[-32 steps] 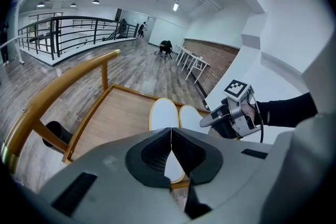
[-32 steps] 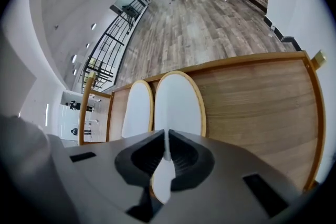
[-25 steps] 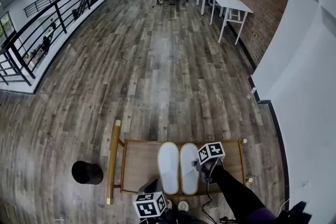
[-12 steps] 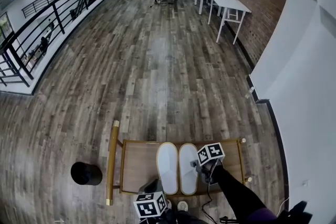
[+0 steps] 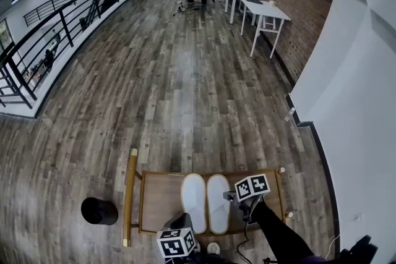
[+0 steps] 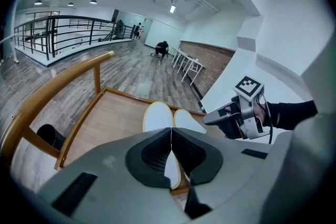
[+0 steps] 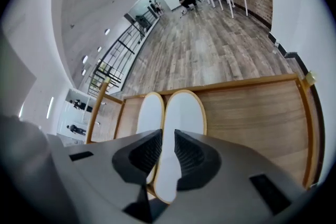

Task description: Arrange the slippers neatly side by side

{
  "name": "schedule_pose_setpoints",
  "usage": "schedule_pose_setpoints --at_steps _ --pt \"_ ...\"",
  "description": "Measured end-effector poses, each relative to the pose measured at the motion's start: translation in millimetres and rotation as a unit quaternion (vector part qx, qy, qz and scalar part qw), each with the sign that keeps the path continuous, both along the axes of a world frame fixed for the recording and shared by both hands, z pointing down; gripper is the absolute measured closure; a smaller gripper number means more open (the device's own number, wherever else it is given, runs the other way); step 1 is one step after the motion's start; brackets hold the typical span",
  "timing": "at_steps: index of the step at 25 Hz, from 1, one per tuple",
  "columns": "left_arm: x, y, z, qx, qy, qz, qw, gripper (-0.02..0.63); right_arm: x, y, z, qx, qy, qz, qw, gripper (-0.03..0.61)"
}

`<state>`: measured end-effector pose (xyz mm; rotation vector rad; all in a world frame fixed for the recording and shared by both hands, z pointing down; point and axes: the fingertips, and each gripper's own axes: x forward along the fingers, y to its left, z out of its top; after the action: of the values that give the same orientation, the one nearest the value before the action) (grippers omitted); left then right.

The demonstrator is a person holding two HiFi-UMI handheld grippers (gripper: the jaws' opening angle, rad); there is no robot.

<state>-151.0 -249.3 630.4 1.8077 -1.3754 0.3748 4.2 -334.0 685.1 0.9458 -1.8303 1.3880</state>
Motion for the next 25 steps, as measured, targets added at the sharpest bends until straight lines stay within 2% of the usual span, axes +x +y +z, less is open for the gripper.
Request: schedule_pose_setpoints --at_steps 3,6,10,12,16,19,25 --pt "7.6 -9.7 -7.2 0.015 0.006 0.007 0.9998 0.609 -14.6 -1.6 -34.8 0.055 -0.038 0.023 0.998 0.525" --pt "18.0 -20.7 -18.2 0.028 0.003 0.016 0.9995 0.609 -25.4 3.9 -74.9 0.127 -0.059 0.023 0.990 0.526" --pt "29.1 -34.9 -38.0 0.059 -0.008 0.026 0.9979 0.609 -45.9 19.6 -125.9 0.235 -0.127 0.010 0.964 0.528" --pt "32.9 -38.1 -48.7 0.077 -0.012 0.029 0.9965 0.609 -52.1 29.5 -140.3 0.270 -0.136 0.018 0.953 0.531" --pt "40.8 -35.5 -64.1 0.113 -0.027 0.039 0.9925 0.609 -46.6 48.4 -138.8 0.307 -0.067 0.039 0.949 0.580" --pt "47.5 -29.3 -69.2 0.128 -0.028 0.048 0.9902 0.609 -36.4 58.1 -131.2 0.320 -0.017 0.058 0.945 0.580" --pt "45.4 -18.3 -80.1 0.170 -0.079 0.060 0.9805 0.609 -32.6 70.0 -130.4 0.334 0.010 0.080 0.939 0.580"
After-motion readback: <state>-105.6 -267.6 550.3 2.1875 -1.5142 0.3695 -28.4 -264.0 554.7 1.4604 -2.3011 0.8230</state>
